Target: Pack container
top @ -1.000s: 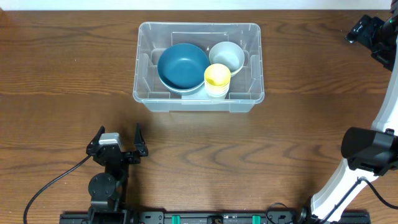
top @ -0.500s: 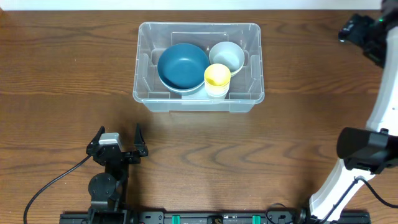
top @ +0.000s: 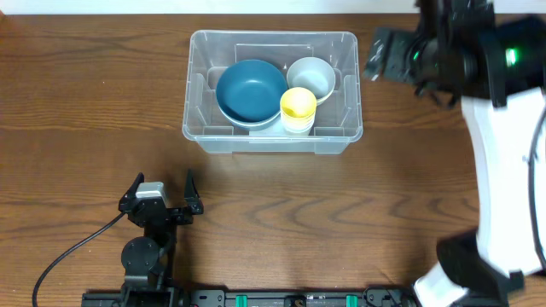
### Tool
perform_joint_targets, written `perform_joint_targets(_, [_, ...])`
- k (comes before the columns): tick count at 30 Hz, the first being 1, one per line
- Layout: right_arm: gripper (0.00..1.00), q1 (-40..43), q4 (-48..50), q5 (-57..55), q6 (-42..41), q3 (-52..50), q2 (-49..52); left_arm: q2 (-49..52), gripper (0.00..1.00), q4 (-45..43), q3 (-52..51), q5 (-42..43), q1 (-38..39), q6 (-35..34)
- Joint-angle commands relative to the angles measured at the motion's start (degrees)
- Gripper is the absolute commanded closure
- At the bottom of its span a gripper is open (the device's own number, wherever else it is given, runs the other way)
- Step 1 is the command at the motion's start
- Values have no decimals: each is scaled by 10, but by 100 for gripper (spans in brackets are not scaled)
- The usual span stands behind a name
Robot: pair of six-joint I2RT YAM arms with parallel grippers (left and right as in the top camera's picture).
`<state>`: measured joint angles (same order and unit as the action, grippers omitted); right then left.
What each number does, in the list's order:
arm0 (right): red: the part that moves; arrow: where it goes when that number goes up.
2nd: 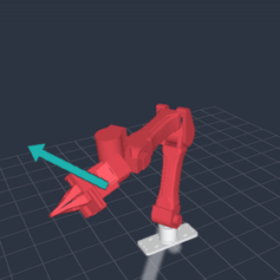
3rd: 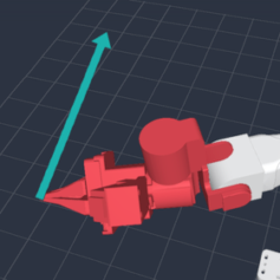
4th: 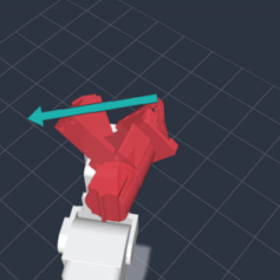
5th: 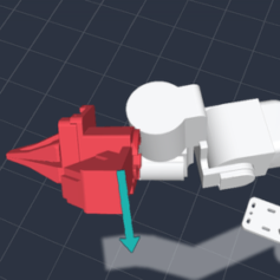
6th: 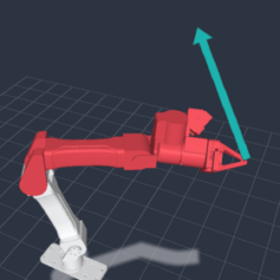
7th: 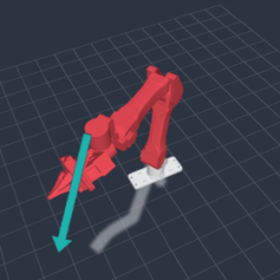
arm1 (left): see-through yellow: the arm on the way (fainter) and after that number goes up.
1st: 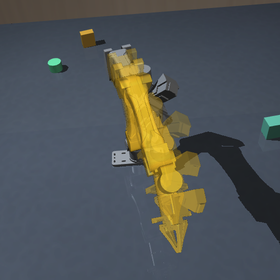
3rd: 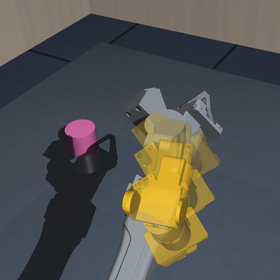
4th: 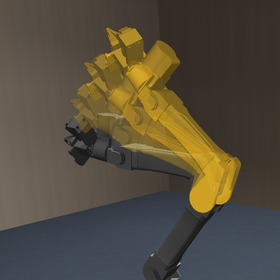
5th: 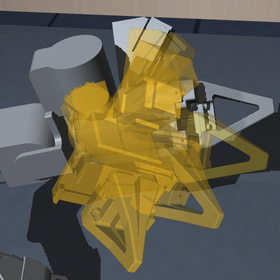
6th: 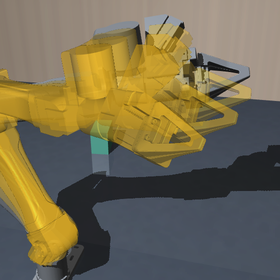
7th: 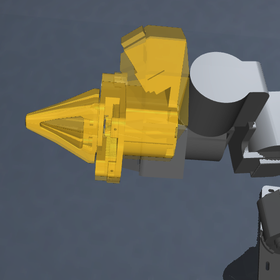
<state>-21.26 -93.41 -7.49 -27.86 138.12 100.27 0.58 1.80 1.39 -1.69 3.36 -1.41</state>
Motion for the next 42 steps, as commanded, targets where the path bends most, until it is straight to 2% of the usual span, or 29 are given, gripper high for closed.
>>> perform_joint_targets(1, [1,-42,0,-17,7,-46,-60,-3,2,23,-12,-4,-4,9])
perform_joint_targets(3, [1,-56,10,-15,4,-86,-100,-3,2,23,-12,-4,-4,9])
perform_joint_targets(8, [1,-44,124,13,4,-226,-216,-3,2,23,-12,-4,-4,9])
perform_joint_targets(17, [1,41,490,20,30,-569,-429,-3,2,23,-12,-4,-4,9])
perform_joint_targets(23, [1,97,745,57,150,-814,-549,-3,2,23,-12,-4,-4,9])
perform_joint_targets(28, [1,134,902,65,242,-995,-643,-3,2,23,-12,-4,-4,9])
perform_joint_targets(35, [1,173,1039,65,277,-1196,-751,-3,2,23,-12,-4,-4,9])
perform_joint_targets(42, [1,176,1076,78,278,-1312,-792,-3,2,23,-12,-4,-4,9])
